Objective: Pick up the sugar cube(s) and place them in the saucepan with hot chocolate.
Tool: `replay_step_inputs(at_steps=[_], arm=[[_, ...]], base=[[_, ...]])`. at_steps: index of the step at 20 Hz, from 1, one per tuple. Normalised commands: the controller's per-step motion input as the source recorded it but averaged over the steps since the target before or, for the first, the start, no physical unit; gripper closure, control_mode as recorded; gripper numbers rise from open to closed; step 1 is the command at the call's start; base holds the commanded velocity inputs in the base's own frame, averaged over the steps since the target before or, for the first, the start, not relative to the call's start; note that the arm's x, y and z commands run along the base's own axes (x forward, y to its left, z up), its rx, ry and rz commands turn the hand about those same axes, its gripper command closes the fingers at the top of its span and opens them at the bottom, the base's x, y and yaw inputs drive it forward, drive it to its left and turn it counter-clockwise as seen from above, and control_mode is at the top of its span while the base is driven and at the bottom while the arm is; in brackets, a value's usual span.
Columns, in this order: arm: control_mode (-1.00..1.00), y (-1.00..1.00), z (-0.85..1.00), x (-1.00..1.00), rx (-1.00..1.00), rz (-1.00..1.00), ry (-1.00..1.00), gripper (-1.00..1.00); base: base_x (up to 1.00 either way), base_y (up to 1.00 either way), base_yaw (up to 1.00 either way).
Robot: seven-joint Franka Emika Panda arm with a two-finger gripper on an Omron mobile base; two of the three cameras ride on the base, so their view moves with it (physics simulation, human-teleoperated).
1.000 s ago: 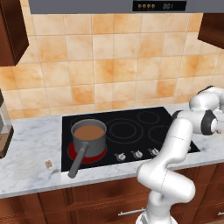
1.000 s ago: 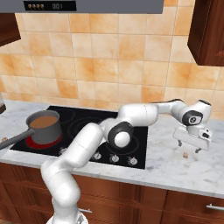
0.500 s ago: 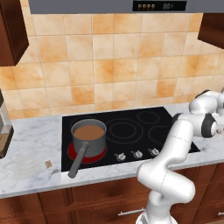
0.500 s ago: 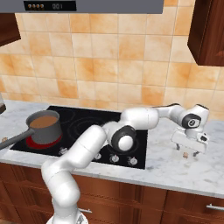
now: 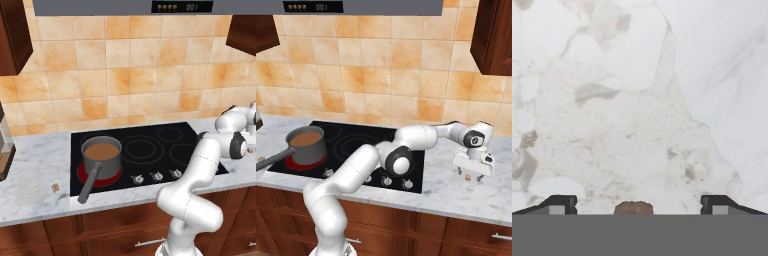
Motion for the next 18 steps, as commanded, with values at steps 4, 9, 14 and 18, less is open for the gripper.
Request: replay_step_inputs(at_steps=[4, 9, 14, 18], arm=[[-1.00, 0.00, -0.07, -0.41, 0.01, 0.00, 0.02, -1.00], [-1.00, 0.08, 0.00, -0.12, 0.00, 0.00, 0.00, -1.00], [-1.00, 0.03, -0.01, 0.00, 0.00, 0.00, 0.00, -1.00], [-1.00, 0.08, -0.09, 0.01, 0.00, 0.01, 0.00, -1.00]], base=[[0.00, 0.00, 0.00], [0.00, 0.00, 0.00], [0.00, 0.00, 0.00], [0.00, 0.00, 0.00]])
